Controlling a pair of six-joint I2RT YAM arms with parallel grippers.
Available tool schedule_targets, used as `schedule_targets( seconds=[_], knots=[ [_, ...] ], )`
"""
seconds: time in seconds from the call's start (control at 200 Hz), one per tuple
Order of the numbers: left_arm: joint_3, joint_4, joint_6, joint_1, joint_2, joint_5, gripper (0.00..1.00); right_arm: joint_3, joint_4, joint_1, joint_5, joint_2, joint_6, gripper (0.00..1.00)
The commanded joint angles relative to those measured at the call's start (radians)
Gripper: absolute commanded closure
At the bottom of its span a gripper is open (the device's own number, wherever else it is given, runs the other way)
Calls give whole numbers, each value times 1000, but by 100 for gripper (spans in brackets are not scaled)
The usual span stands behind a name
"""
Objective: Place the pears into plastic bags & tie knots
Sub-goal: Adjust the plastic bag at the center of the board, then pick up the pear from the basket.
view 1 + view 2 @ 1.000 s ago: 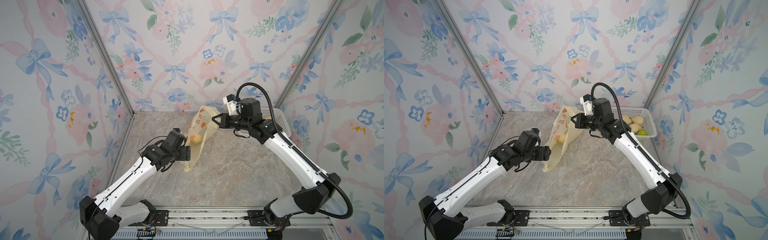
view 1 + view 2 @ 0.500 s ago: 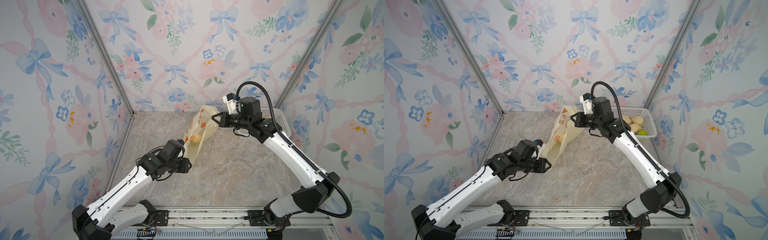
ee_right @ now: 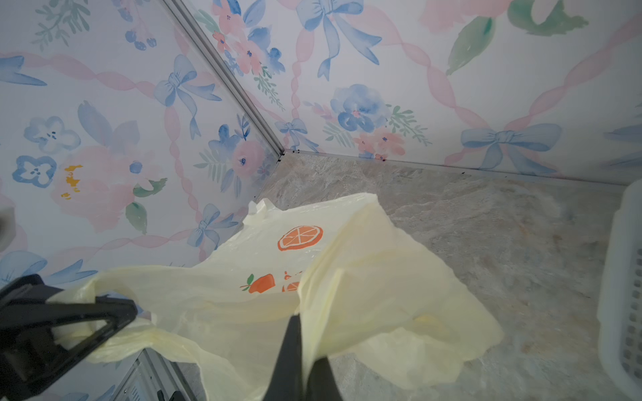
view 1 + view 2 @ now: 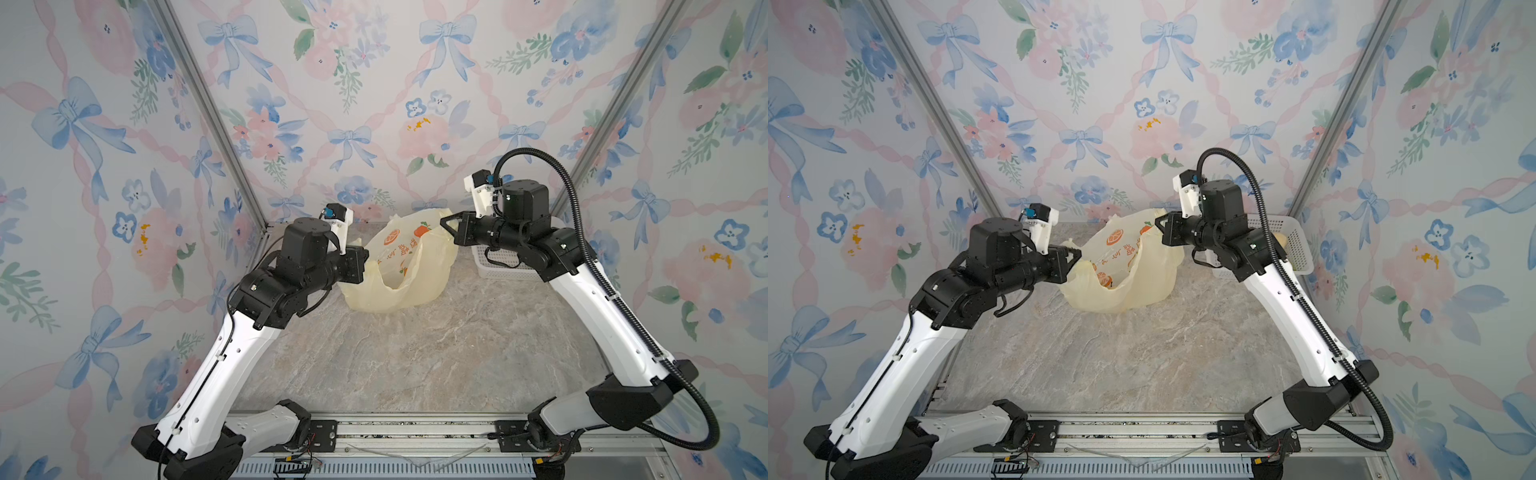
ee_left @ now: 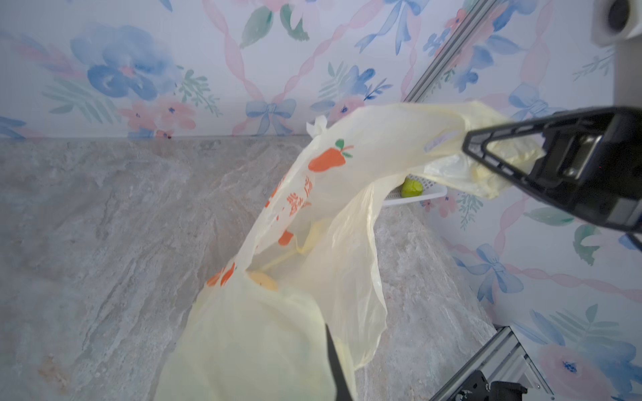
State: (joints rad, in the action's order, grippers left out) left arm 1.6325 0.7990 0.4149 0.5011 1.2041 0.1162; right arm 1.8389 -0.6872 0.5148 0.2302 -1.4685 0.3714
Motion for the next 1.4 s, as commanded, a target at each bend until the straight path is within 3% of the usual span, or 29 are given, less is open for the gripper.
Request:
schedule_targets(
  seconds=[0.0,0.23,0.305,0.355,0.395,0.53,0.75,0.97,1.2,1.39],
  knots=[
    [45,22,-106,-33,98,79,100,-30,-87,-22,-54,58,-43,100],
    [91,18,-166,-63,252,68,100,-228,-115,-61,-49,124,-28,99],
    [110,18,-175,-65,292,118,100,-259,-147,-73,-34,137,-38,80],
    [118,12,-181,-65,303,165,100,-258,-171,-79,-37,150,-50,55],
    [119,11,-186,-64,302,175,100,-237,-196,-82,-51,157,-59,41],
    [129,4,-212,-71,274,113,100,-124,-270,-90,-129,172,-99,25],
    [164,-19,-222,-85,266,194,100,-49,-246,-159,-179,179,-117,26],
    [-2,-71,-214,-81,229,368,100,-112,-96,-403,-143,117,-84,31],
    [-151,-162,-179,-81,139,318,100,-94,-10,-571,-88,-158,-101,32],
    [-176,-215,-188,-97,93,308,100,75,-61,-640,-140,-457,-189,29]
  ],
)
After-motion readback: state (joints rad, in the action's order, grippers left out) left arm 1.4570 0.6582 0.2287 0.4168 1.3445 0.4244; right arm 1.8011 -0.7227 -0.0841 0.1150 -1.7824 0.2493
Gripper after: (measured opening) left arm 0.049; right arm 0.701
